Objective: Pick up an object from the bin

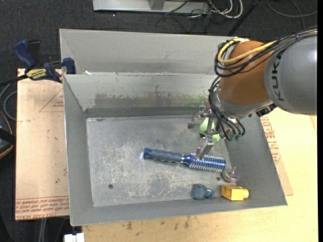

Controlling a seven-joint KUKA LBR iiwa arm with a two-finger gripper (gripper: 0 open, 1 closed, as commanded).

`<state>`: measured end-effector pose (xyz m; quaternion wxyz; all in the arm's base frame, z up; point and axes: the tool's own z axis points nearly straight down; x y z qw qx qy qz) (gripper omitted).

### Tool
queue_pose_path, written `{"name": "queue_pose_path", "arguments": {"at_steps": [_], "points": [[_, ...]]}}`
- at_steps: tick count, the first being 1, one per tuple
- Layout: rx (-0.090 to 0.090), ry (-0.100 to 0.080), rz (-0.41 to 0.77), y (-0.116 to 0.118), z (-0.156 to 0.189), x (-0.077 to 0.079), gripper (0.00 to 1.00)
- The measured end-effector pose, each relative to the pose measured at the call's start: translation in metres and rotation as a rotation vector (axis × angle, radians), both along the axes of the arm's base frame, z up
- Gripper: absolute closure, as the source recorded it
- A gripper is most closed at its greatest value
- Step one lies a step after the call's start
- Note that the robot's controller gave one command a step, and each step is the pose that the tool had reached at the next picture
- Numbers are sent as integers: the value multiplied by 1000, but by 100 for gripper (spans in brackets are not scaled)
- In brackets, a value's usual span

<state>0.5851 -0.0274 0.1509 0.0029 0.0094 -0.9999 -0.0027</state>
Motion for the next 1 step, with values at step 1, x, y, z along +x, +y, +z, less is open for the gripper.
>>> {"name": "queue_pose_path", "arguments": {"at_steps": [1], "points": [[-2,-17,57,-24,-78,-33,0]]}}
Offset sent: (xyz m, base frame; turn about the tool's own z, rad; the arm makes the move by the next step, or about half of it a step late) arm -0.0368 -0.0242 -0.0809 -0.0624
